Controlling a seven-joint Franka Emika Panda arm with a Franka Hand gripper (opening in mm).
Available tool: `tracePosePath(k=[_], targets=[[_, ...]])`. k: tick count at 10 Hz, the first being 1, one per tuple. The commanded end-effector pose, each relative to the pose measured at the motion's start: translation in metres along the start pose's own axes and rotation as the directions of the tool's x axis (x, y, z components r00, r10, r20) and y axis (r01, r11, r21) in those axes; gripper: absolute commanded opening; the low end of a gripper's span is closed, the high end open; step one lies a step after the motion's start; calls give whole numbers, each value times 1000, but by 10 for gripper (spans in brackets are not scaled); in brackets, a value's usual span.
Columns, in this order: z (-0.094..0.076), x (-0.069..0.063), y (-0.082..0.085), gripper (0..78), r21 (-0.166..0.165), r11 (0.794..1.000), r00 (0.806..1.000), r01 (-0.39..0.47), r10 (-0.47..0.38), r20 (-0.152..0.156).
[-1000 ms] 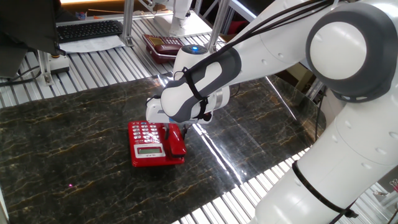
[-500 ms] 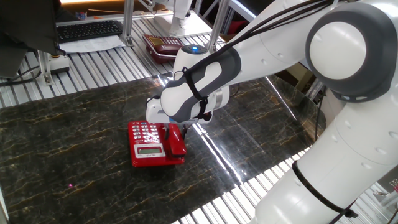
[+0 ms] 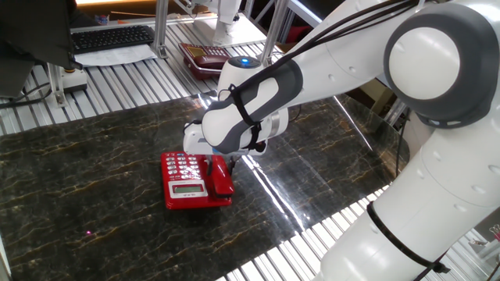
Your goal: Place the handset of the telephone on the corresponding phone cradle
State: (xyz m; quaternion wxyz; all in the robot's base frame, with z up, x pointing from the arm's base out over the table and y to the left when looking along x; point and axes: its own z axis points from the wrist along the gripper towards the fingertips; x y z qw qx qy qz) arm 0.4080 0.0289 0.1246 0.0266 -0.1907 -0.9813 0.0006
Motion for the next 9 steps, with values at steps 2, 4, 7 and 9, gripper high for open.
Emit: tracePosePath(k=[2,4,7,9], targets=[[-1,-1,1,11,-4,1000,1000,-5,5,6],[-1,-1,1,11,-8,1000,1000,-12,12,13],[-1,-1,1,11,-8,1000,1000,-19,19,16],[-1,-1,1,11,-8,1000,1000,-20,20,17]])
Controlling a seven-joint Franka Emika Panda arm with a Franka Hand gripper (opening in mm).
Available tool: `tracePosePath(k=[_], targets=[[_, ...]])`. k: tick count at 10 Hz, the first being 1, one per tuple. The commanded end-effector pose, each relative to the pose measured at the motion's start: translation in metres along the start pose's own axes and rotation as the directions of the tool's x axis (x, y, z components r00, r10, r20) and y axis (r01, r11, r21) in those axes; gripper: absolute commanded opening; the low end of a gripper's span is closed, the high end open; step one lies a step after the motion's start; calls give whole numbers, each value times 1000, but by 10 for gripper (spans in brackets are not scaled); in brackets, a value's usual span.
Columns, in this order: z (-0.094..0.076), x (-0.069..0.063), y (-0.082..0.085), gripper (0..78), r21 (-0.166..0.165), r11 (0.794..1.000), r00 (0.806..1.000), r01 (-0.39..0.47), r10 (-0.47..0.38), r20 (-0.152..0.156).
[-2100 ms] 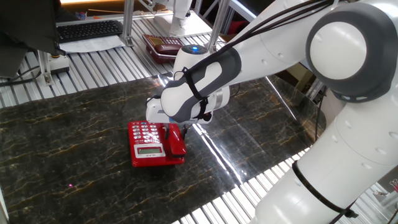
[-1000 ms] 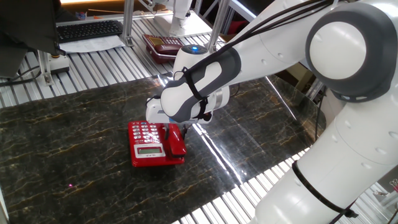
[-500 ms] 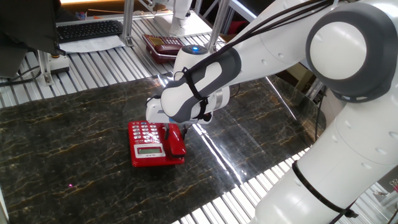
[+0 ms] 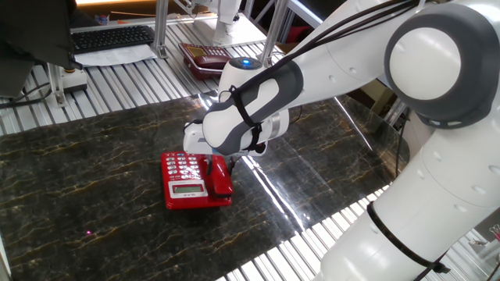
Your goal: Place the handset of the telephone on the corresponding phone cradle
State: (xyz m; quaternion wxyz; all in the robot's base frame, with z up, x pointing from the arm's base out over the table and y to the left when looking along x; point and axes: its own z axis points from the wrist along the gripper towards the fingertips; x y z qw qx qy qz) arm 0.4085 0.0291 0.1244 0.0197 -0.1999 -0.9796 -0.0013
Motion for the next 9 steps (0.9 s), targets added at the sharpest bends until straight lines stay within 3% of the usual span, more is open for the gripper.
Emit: tracePosePath(k=[1,4,5,9], targets=[[-1,-1,0,11,-1,1000,1000,-1,1,4],[-1,-1,0,11,-6,1000,1000,-9,9,13],[-1,-1,0,774,-8,1000,1000,-13,13,12],[-1,-1,0,774,-8,1000,1000,-13,13,12]])
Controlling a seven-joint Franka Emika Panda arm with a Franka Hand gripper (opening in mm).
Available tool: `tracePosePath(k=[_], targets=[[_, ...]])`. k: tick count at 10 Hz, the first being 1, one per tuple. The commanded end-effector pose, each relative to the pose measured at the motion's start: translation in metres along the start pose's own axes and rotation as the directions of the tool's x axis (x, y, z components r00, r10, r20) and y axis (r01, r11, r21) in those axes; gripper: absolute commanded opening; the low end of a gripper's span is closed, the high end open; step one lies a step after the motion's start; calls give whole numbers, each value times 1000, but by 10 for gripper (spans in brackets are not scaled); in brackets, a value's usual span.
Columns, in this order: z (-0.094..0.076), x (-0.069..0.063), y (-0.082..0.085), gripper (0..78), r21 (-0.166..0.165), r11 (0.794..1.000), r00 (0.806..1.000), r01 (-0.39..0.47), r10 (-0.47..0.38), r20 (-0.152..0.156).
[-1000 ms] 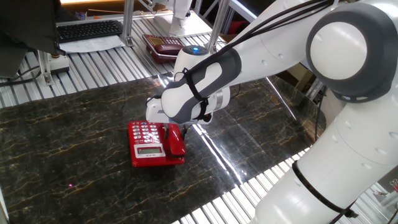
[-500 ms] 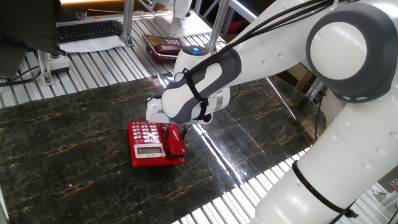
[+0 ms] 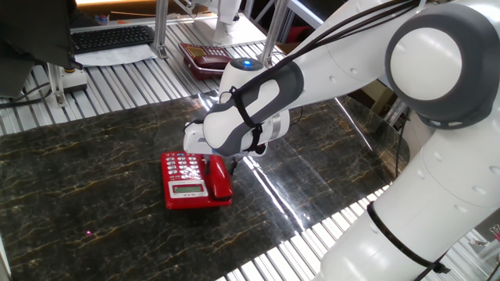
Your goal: Place the handset of the telephone on the corresponding phone cradle
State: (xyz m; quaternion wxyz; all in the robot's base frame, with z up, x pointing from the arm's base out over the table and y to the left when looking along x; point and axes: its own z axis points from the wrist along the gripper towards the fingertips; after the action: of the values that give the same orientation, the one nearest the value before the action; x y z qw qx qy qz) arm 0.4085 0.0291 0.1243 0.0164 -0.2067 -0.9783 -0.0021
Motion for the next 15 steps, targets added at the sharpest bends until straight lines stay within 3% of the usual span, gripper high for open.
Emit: tracePosePath(k=[1,6,7,12,13,15], targets=[[-1,-1,0,774,-5,1000,1000,1,-1,6],[-1,-1,0,774,-5,1000,1000,1,-1,6],[-22,-10,3,774,-7,999,999,34,-34,-9],[-34,-20,6,774,-1,996,996,91,-91,4],[-43,-23,4,774,10,990,990,142,-142,2],[-58,-29,-1,774,8,987,987,162,-162,2]])
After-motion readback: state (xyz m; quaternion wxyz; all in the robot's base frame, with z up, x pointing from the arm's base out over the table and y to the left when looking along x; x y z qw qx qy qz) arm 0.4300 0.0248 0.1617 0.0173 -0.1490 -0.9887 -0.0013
